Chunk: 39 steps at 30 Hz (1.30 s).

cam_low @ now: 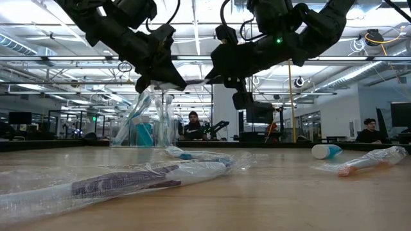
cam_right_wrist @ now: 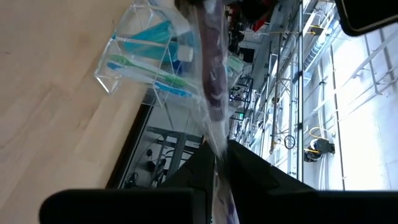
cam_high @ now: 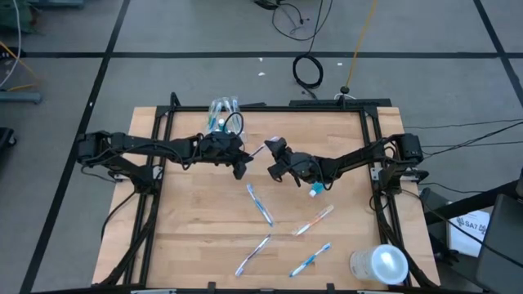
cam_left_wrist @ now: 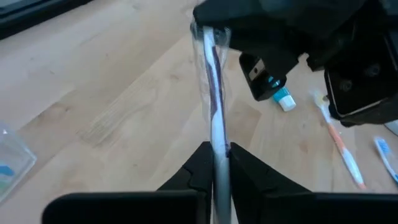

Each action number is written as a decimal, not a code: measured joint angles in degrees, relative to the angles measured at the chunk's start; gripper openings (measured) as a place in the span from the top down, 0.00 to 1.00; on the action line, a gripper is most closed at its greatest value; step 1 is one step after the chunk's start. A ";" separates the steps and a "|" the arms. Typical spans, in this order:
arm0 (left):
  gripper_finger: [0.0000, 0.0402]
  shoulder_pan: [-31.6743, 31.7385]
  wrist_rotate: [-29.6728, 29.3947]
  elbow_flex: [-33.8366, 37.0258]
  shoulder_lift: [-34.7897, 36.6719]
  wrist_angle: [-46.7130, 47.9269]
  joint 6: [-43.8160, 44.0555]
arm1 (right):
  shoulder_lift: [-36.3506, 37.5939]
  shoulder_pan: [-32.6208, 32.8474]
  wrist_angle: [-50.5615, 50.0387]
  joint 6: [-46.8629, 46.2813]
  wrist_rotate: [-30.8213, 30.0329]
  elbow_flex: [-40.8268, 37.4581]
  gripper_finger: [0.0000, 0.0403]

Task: Pick & Place toothbrushing station
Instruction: Put the violet toothbrush into the transparent organizer

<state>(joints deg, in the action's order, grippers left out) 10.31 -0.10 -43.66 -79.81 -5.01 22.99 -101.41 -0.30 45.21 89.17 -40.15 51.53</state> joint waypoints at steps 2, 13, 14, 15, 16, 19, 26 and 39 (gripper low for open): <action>0.89 0.00 -0.01 0.00 0.00 -0.18 0.38 | 0.00 0.00 -0.02 -0.02 0.27 0.00 0.92; 0.95 0.15 -2.70 0.00 0.00 0.19 -0.09 | 0.00 -0.07 0.22 -2.54 4.67 -0.04 0.92; 0.95 0.19 -2.92 0.00 0.00 0.19 -0.55 | 0.00 -0.07 0.26 -2.54 4.69 -0.04 0.92; 0.94 0.38 -2.93 0.00 0.00 0.19 -0.69 | 0.00 -0.07 0.30 -2.56 4.69 -0.04 0.92; 0.92 0.56 -2.93 0.00 0.00 0.18 -0.78 | 0.00 -0.07 0.40 -2.56 4.71 -0.04 0.92; 0.92 1.36 -2.94 0.00 0.00 0.13 -1.19 | 0.00 -0.07 0.47 -3.15 5.52 -0.04 0.92; 0.96 3.90 -4.11 -0.02 0.00 -0.20 -2.05 | -0.04 0.10 2.78 -9.38 6.72 -0.02 0.92; 0.96 6.56 -2.82 -0.04 4.68 -1.44 -8.88 | 2.07 0.00 9.25 -33.61 0.96 -0.02 0.79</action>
<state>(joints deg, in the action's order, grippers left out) 16.86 -2.92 -43.70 -75.13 -6.46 14.11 -99.34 -0.29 54.46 55.56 -39.20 51.51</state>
